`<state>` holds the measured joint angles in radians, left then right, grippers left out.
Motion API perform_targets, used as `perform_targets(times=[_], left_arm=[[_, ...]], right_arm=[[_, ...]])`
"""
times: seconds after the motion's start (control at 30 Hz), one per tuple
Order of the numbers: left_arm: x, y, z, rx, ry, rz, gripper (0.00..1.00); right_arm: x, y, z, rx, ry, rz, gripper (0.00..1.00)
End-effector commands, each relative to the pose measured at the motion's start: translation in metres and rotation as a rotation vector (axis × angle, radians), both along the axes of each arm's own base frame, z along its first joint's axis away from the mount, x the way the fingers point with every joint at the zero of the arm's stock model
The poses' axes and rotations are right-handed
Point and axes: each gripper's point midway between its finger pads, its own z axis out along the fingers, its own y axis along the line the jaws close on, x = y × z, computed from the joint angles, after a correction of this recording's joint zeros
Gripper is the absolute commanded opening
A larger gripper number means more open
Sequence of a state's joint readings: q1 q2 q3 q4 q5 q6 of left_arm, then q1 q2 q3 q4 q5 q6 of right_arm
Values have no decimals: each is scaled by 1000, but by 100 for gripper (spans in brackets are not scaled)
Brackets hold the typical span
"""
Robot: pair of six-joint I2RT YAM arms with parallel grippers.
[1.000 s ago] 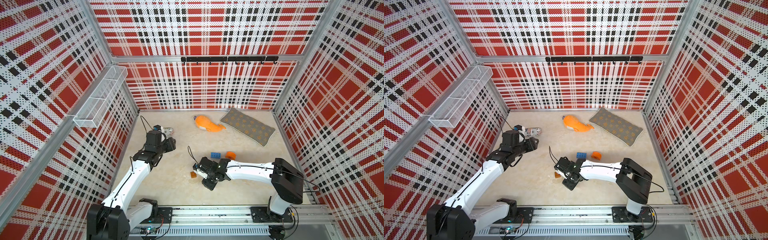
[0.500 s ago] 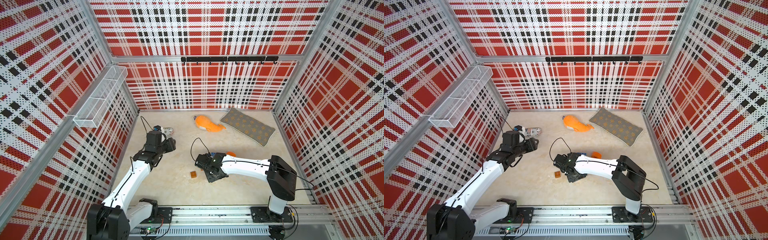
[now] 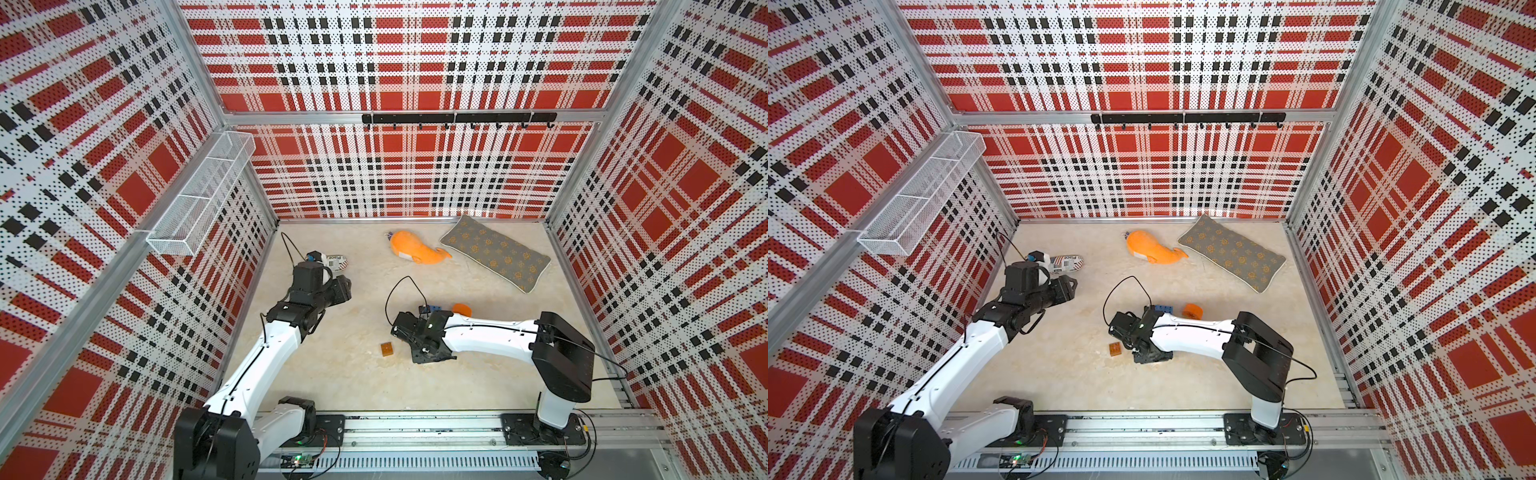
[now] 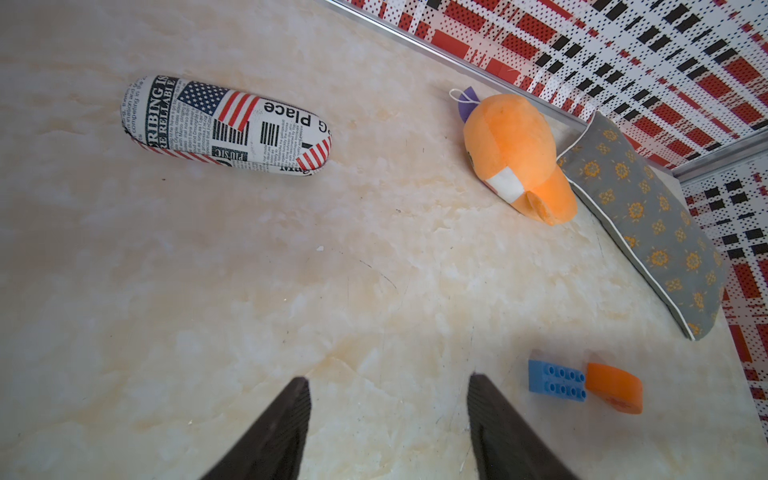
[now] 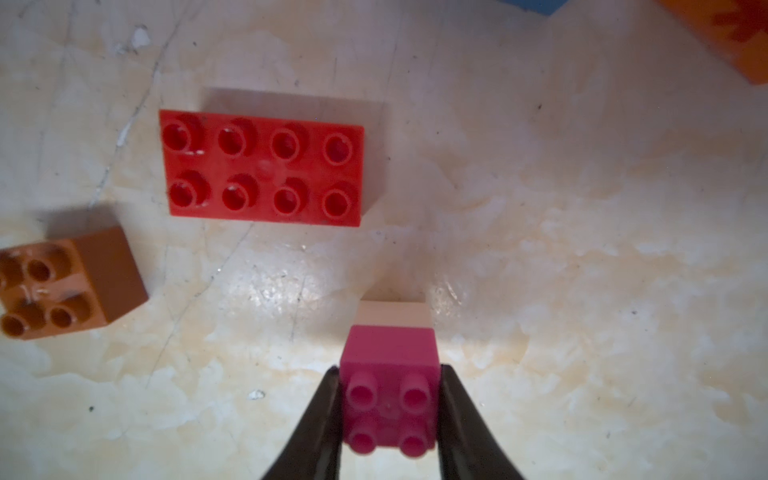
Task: Assemble an ice cream with lego
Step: Assemble the lego brick with the lego brick.
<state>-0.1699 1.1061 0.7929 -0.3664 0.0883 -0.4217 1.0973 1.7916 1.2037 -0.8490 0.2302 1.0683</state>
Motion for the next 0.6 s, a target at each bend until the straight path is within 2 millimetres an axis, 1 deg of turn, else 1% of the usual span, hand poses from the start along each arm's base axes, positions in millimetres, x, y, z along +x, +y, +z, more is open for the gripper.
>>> perform_targets(times=[0.0,0.1,0.17,0.4,0.5,0.57], left_arm=[[1,1,0,4,-10,11,65],[1,1,-1,5,-6,10,65],[1,1,-1,3,-5,11,65],[1,0,-3,5,1,8,64],[1,0,-3,5,0,8,65],[0,0,-3,7,0,8,65]], right_arm=[[4,4,0,36,-28,-35,22],[4,3,0,34,-29,-40,24],[4,2,2,35,-31,-43,28],[6,-1,6,23,-45,-43,49],[8,1,9,19,-50,-37,57],[9,2,12,17,-56,-33,61]])
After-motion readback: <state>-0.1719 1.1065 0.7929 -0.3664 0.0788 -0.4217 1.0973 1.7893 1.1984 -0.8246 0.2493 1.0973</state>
